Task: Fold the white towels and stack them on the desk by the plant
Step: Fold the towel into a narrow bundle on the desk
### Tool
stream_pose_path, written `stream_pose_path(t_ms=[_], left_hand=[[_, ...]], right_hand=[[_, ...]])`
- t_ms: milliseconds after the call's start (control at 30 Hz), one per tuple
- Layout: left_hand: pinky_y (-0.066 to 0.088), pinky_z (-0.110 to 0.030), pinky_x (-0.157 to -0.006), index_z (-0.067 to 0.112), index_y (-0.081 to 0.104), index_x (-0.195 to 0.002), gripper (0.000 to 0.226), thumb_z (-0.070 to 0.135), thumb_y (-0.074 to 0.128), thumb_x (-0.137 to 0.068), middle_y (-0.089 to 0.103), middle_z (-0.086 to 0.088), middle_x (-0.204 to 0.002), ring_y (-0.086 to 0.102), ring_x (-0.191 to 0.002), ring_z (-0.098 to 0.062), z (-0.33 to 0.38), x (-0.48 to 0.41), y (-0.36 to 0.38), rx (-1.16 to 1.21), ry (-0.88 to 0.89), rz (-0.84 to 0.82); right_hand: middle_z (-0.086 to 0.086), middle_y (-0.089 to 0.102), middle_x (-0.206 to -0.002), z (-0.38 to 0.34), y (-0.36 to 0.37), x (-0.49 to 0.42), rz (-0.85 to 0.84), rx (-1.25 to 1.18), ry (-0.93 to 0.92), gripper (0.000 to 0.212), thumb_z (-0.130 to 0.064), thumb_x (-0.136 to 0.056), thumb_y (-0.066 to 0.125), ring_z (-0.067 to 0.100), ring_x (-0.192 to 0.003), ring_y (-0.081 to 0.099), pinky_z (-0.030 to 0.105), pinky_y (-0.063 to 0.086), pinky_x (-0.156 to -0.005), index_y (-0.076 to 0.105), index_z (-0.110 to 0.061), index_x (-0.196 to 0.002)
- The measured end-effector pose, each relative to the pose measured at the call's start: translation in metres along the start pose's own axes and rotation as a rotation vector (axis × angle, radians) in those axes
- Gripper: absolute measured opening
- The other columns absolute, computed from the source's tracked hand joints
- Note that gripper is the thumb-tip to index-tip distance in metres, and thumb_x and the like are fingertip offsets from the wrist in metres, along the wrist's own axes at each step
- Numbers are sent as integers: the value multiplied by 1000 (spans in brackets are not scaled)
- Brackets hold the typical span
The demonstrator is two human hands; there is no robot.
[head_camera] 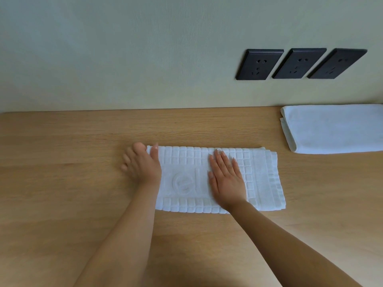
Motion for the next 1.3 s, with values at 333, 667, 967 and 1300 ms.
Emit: stream_pose_path(t_ms=[333, 667, 967, 1300], left_hand=[[0, -46, -117, 25, 31, -148, 60, 45, 0, -101, 21, 4, -158, 6, -147, -16, 62, 101, 62, -120, 779, -380], [-18, -42, -115, 32, -11, -148, 59, 54, -9, -93, -22, -3, -156, -27, -142, -18, 11, 35, 42, -353, 543, -343], [50, -30, -87, 20, 67, -109, 41, 50, 43, -95, 71, 3, -105, 64, -97, -4, 38, 144, -1, 826, -45, -659], [47, -23, -44, -1, 65, -88, 72, 69, 52, -82, 69, -15, -80, 61, -60, -19, 12, 221, 40, 890, -908, -953]], right_hand=[[0, 13, -159, 1, 1, 0, -13, 3, -1, 53, -37, -102, 17, 14, -148, 5, 39, 4, -119, 21, -18, -152], [-2, 0, -160, 1, 5, 1, -77, 53, -9, 55, -40, -102, 11, 15, -148, -7, 38, -3, -119, 7, -20, -153], [-1, 71, -108, 6, -49, 51, -64, -972, 594, 34, -41, -96, 50, 9, -95, 67, 31, 54, -87, 68, -14, -106], [16, 63, -105, -9, -10, 133, -361, -1702, 1369, 63, -52, -87, 62, 24, -89, 65, 33, 55, -64, 53, 0, -121]])
Point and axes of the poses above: each hand's wrist, its own x-axis away from the middle knuckle, its own y-axis out of the palm, z = x × y, the point moved 7 cm from there along -x, towards the middle knuckle
